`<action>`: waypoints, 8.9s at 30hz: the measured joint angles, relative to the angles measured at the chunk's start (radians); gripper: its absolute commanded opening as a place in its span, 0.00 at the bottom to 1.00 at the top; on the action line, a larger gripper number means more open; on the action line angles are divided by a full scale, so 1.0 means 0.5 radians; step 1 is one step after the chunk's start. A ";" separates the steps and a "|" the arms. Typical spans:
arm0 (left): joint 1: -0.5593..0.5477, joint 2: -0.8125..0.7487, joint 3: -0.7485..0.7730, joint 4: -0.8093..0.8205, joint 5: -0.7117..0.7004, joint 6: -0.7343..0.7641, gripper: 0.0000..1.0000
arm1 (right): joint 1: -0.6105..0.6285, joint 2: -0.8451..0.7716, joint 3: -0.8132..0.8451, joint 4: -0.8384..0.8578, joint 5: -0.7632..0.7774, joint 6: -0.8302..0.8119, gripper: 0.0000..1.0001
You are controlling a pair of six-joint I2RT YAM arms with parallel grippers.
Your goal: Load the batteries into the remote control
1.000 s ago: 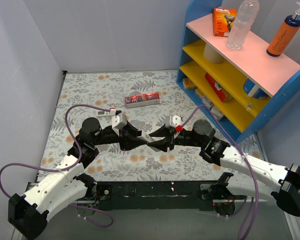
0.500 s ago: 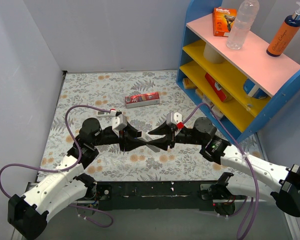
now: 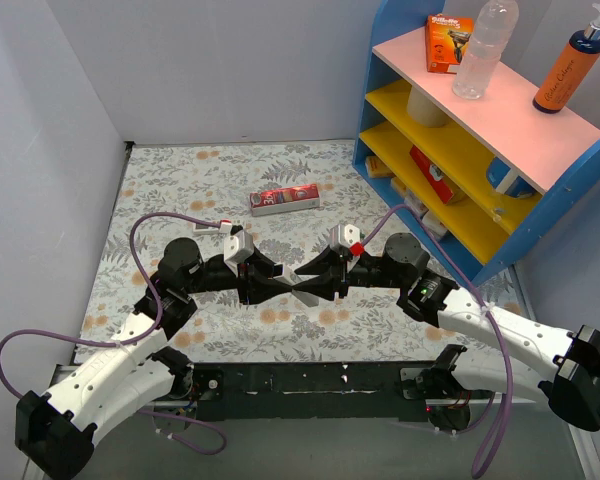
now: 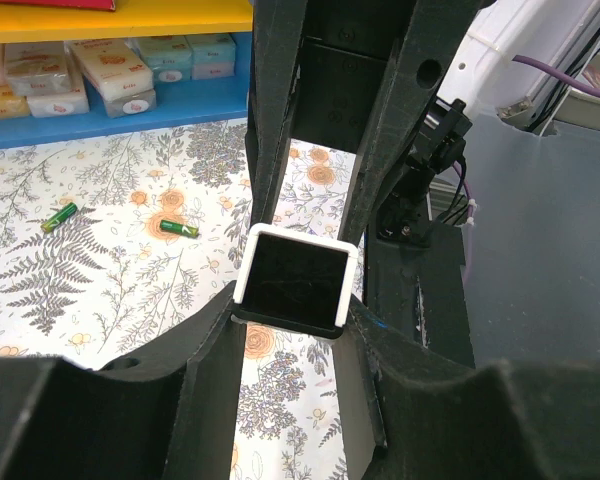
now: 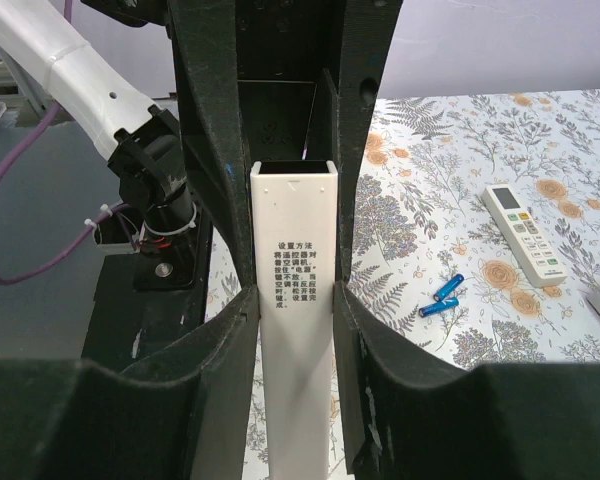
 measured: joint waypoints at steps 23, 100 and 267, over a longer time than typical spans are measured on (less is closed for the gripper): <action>0.001 -0.050 -0.025 0.074 -0.050 -0.037 0.00 | -0.090 -0.008 0.007 -0.085 -0.097 0.008 0.42; 0.052 -0.333 -0.217 0.110 -0.746 -0.128 0.00 | -0.353 0.997 0.344 -1.038 0.912 0.024 0.39; -0.121 0.061 -1.032 1.332 -1.144 -1.556 0.00 | -0.809 1.364 0.748 -1.881 1.308 0.665 0.18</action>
